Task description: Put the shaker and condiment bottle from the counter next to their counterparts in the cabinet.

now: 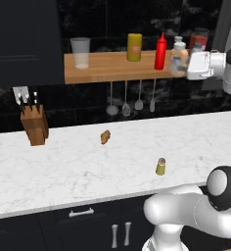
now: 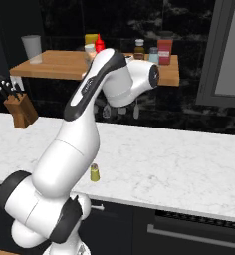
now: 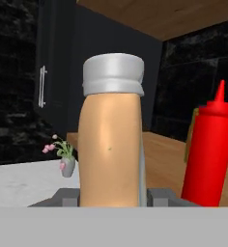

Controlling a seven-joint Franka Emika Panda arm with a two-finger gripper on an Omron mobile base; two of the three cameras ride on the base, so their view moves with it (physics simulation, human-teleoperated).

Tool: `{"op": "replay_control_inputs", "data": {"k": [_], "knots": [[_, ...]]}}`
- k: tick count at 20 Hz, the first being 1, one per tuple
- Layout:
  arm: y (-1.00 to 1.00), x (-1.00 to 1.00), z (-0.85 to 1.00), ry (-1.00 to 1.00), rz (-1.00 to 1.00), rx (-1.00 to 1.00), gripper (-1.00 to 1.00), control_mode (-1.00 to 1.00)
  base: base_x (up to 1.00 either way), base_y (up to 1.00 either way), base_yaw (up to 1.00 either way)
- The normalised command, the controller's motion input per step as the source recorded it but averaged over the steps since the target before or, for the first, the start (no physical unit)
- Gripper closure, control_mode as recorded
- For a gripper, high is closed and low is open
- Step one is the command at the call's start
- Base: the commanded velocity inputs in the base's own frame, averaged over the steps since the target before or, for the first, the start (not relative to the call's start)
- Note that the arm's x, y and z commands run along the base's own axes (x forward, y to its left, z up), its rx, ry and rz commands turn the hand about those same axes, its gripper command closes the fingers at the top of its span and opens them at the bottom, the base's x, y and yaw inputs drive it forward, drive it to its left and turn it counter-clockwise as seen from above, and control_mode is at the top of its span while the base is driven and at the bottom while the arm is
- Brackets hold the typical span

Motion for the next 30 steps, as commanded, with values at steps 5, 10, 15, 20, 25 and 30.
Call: {"op": "replay_control_inputs", "data": {"k": [5, 10, 15, 20, 25, 30], "knots": [[0.46, 0.01, 0.05, 0.06, -0.06, 0.00, 1.00, -1.00, 0.00, 0.00, 0.00], [0.29, 0.00, 0.00, 0.01, -0.14, 0.04, 1.00, -1.00, 0.00, 0.00, 0.00], [0.12, 0.00, 0.00, 0.00, -0.18, 0.09, 1.00, -1.00, 0.00, 0.00, 0.00], [0.25, 0.00, -0.01, 0.00, -0.26, 0.02, 1.00, -1.00, 0.00, 0.00, 0.00], [0.42, 0.00, -0.01, 0.00, -0.19, 0.00, 1.00, -1.00, 0.00, 0.00, 0.00], [0.25, 0.00, -0.14, -0.01, -0.18, 0.00, 1.00, -1.00, 0.00, 0.00, 0.00]]}}
